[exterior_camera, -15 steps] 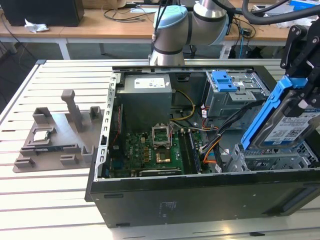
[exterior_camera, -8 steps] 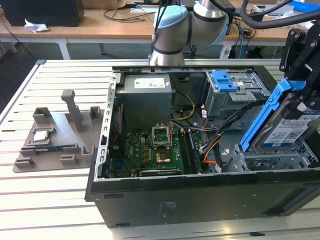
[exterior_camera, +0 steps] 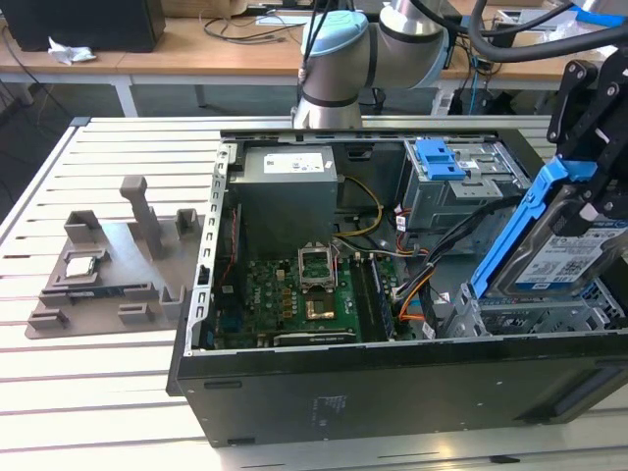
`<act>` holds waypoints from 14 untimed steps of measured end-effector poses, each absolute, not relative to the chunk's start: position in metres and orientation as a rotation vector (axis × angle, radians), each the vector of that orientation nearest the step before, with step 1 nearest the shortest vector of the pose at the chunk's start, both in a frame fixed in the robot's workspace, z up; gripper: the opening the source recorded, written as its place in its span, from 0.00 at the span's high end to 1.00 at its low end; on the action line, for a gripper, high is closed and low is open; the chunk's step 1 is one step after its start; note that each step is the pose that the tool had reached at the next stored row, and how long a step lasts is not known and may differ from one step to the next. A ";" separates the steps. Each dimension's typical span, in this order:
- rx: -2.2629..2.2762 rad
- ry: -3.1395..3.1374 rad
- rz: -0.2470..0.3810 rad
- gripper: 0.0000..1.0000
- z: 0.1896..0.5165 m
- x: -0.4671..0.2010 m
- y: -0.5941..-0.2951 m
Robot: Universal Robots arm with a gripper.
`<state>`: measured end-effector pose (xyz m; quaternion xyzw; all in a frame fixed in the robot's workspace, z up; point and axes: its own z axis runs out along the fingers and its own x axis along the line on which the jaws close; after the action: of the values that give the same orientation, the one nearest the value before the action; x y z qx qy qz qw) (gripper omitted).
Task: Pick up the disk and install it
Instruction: 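Insert the disk into the insertion slot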
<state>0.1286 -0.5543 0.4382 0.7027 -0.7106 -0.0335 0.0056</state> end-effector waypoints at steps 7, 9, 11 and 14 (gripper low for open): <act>2.200 -2.225 -0.105 0.64 0.431 0.129 -0.554; 2.200 -2.225 -0.105 0.64 0.427 0.129 -0.554; 2.200 -2.225 -0.105 0.64 0.422 0.129 -0.554; 2.200 -2.225 -0.105 0.64 0.416 0.129 -0.554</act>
<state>0.1286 -0.5542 0.4160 0.7027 -0.7107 -0.0334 0.0056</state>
